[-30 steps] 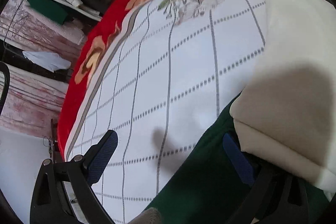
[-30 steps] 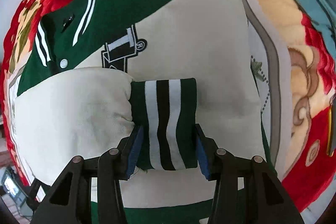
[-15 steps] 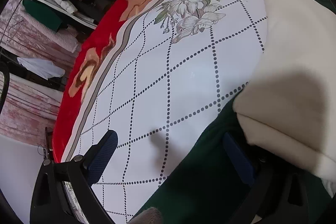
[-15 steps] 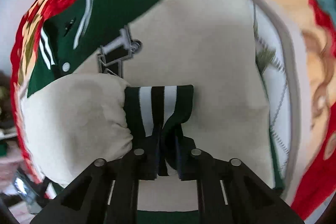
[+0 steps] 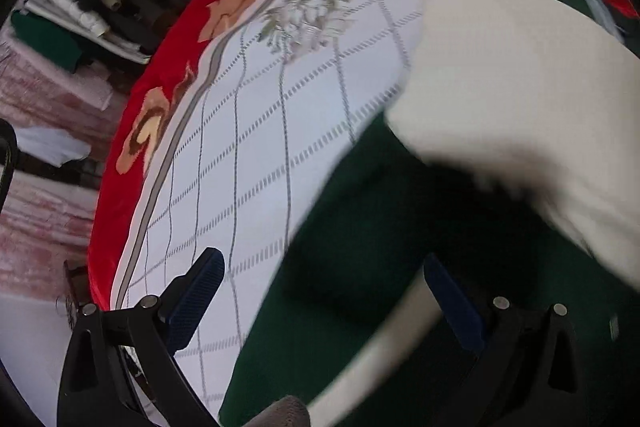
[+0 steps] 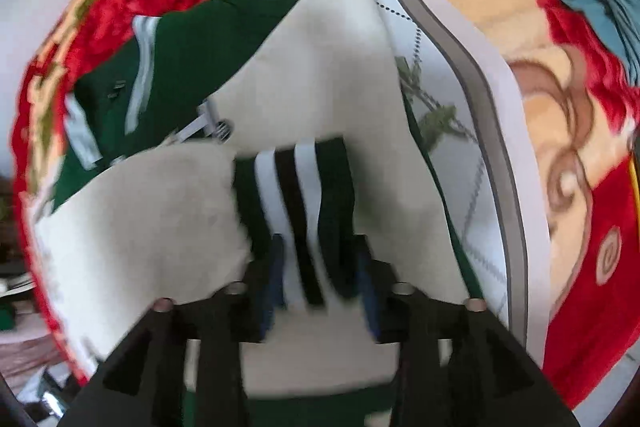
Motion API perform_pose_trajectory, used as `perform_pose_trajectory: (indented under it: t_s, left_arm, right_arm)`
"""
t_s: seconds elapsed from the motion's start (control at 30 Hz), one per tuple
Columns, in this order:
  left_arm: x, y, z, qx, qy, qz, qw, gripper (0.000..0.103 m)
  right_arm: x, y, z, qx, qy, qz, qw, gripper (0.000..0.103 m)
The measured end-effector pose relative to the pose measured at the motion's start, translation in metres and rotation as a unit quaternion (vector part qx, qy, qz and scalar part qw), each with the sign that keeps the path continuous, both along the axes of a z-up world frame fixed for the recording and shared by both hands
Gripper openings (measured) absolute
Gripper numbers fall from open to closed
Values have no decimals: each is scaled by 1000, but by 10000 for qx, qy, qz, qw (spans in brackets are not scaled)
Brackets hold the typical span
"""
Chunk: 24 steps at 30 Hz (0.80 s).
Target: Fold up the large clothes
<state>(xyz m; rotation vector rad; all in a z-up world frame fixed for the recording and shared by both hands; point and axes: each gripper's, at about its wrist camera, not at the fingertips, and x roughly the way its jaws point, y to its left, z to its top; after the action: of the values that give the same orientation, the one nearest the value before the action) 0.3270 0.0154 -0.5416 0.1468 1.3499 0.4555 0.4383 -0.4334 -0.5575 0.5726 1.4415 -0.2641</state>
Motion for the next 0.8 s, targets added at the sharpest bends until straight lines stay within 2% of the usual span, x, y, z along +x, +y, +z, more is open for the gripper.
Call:
perform_pose_trajectory:
  t_s: [0.07, 0.13, 0.23, 0.3, 0.4, 0.43, 0.5, 0.57, 0.6, 0.63, 0.67, 0.7, 0.8]
  left_arm:
    - [-24, -11, 10, -86, 64, -305, 9995, 103]
    - [-50, -24, 10, 0, 258, -737, 9969, 103]
    - [-84, -38, -6, 57, 667, -1236, 9901, 103]
    - [-104, -43, -21, -130, 955, -1392, 9856, 103]
    - [-126, -51, -44, -153, 1260, -1695, 9773, 103]
    - [-131, -51, -49, -147, 1303, -1734, 9761, 103]
    - [-135, -51, -54, -215, 1292, -1778, 9753, 103]
    - [-137, -50, -56, -276, 1266, -1792, 9752, 103]
    - [-136, -49, -57, -313, 1269, -1799, 9750, 103]
    - [-135, -47, -59, -371, 1293, -1792, 9746, 103]
    - [-134, -46, -60, -428, 1308, -1778, 9744, 103]
    - [-132, -44, -61, -491, 1325, -1776, 9739, 103]
    - [-129, -41, -62, -633, 1317, -1761, 9735, 103]
  right_arm:
    - [-31, 12, 10, 130, 73, 120, 9998, 48]
    - [-70, 43, 14, 364, 287, 431, 9980, 48]
    - [-138, 103, -9, 1002, 992, 890, 9860, 48]
    - [-181, 137, -24, 1414, 1350, 939, 9762, 48]
    - [-234, 174, -40, 1741, 1655, 942, 9661, 48]
    - [-239, 188, -47, 1670, 1716, 1080, 9649, 48]
    - [-248, 213, -65, 1076, 1838, 1489, 9657, 51]
    - [-251, 224, -69, 653, 1810, 1571, 9687, 50]
    - [-252, 226, -68, 476, 1797, 1425, 9722, 45]
    - [-253, 228, -66, 329, 1778, 1374, 9739, 22]
    - [-253, 229, -63, 313, 1723, 1293, 9760, 12]
    - [-255, 229, -60, 360, 1736, 1170, 9772, 5]
    - [-261, 229, -38, 734, 1517, 800, 9824, 4]
